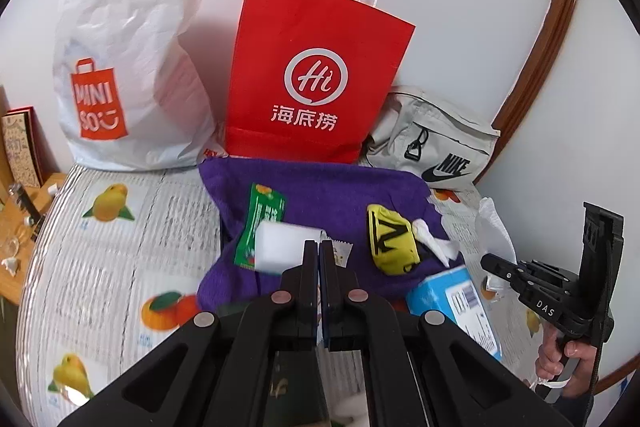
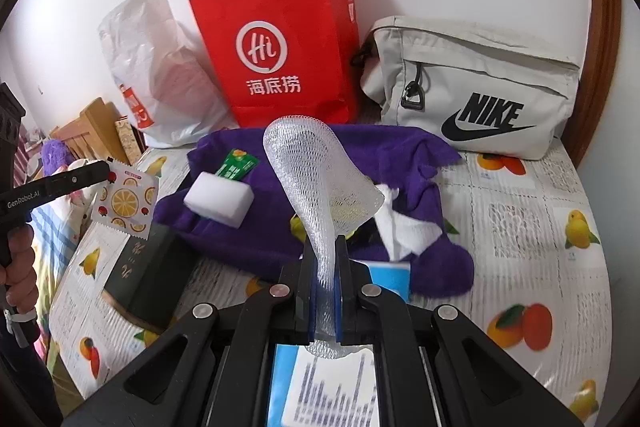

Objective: Organize soft objects
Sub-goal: 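Carry the clear glove with the right tool while the left tool carries the orange-slice packet to the towel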

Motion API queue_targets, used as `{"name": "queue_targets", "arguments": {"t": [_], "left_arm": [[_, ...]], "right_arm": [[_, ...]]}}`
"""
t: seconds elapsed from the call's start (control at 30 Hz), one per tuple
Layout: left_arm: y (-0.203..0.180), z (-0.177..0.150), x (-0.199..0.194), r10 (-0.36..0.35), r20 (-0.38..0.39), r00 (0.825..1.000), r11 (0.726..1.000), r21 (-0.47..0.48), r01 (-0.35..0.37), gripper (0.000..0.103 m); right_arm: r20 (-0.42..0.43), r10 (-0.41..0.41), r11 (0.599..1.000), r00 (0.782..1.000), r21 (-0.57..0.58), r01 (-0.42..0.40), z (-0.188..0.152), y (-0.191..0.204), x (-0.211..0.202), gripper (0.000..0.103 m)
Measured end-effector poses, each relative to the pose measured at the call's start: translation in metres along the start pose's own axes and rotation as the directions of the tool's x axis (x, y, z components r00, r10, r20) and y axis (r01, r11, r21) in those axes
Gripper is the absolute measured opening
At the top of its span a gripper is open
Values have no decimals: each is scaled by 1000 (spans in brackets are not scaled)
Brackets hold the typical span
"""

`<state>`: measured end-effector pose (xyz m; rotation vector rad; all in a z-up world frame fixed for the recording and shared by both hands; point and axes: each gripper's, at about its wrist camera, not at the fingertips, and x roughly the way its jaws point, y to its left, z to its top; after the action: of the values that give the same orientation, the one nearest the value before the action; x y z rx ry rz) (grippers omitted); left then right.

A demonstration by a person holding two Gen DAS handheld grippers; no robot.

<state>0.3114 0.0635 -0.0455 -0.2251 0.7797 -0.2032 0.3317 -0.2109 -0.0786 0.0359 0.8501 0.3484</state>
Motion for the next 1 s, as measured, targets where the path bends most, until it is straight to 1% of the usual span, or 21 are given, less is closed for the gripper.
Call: {"name": "queue_targets", "arguments": {"t": [0.17, 0.37, 0.53, 0.67, 0.83, 1.0], "left_arm": [[4, 17, 20, -4, -8, 1000, 1000, -7, 4, 2], [8, 32, 48, 4, -19, 1000, 1000, -11, -4, 2], [10, 40, 73, 7, -43, 999, 1000, -9, -8, 2], [13, 49, 92, -5, -57, 998, 1000, -29, 3, 2], [13, 57, 114, 6, -80, 997, 1000, -26, -8, 2], [19, 60, 134, 14, -120, 993, 999, -47, -20, 2]], "right_arm": [[-22, -19, 1000, 1000, -2, 19, 13, -9, 22, 6], [-51, -24, 1000, 998, -18, 23, 26, -15, 48, 6], [-79, -19, 999, 997, -29, 17, 32, -17, 71, 6], [-109, -21, 999, 994, -36, 17, 35, -21, 90, 6], [-132, -27, 999, 991, -43, 21, 39, -25, 100, 6], [-164, -25, 999, 986, -49, 17, 38, -28, 108, 6]]}}
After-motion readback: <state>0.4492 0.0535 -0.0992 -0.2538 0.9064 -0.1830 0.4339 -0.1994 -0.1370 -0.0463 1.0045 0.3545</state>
